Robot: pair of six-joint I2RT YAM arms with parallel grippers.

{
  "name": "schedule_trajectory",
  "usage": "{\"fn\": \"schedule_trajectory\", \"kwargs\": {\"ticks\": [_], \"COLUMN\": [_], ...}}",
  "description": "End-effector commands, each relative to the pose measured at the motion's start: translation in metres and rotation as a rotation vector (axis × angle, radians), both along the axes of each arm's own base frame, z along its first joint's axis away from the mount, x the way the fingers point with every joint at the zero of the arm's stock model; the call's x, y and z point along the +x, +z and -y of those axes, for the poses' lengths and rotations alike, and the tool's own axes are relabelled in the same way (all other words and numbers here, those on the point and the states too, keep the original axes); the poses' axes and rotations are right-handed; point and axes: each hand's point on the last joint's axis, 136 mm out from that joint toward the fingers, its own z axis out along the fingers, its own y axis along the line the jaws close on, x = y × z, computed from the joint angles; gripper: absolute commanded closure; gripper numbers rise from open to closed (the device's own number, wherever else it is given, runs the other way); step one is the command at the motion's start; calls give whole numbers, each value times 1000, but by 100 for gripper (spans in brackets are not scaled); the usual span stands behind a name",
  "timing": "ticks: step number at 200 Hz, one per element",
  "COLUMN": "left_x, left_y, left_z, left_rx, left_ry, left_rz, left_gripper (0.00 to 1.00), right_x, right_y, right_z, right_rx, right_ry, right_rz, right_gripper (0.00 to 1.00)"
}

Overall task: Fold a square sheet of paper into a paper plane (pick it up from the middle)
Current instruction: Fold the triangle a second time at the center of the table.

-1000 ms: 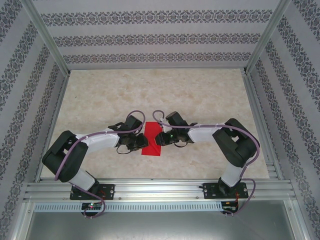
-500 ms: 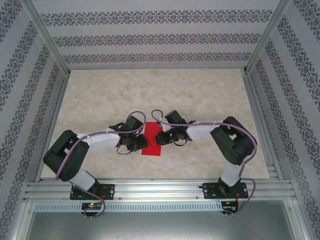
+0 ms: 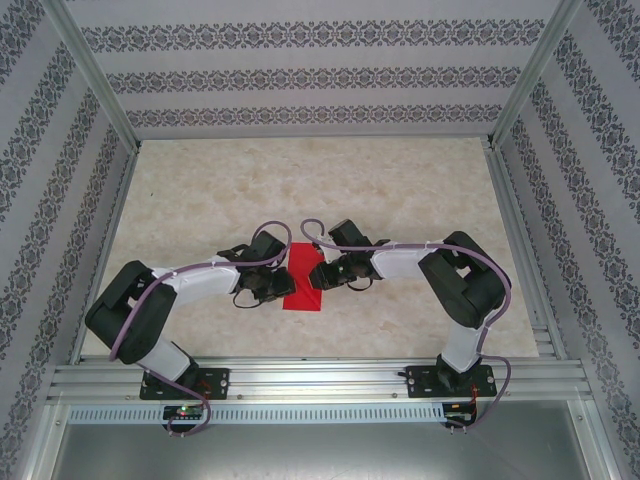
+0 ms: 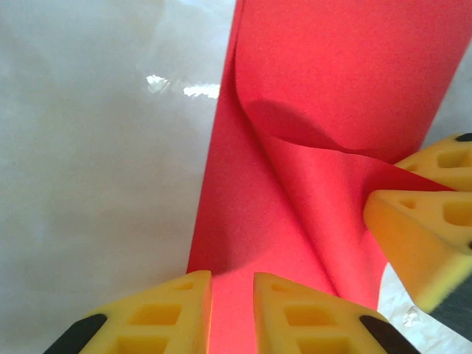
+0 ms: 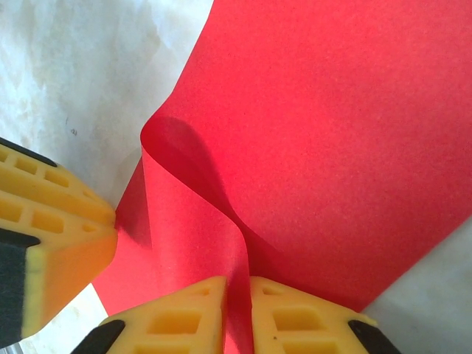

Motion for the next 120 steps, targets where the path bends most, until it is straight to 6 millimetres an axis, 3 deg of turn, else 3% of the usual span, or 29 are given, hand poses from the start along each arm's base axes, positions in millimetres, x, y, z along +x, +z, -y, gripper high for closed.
{"fn": "schedule_trajectory", "kwargs": {"ticks": [1,48,120], "left_x": [8,30,51], "left_y": [25,49,35], "left_z": [9,26,43], "left_rx": [-29,-132,-222], "left_ry": [-15,60,132], "left_rz": [74,123,96], "left_gripper": [77,76,78], "right_x": [1,0,-1], "right_y": [-10,-15,-20], "right_z": [4,6,8], "right_rx": [-31,-42,-49], "right_ry": [13,9,6], "right_rz": [-6,-12,-17], "right_gripper": [84,84,84]}}
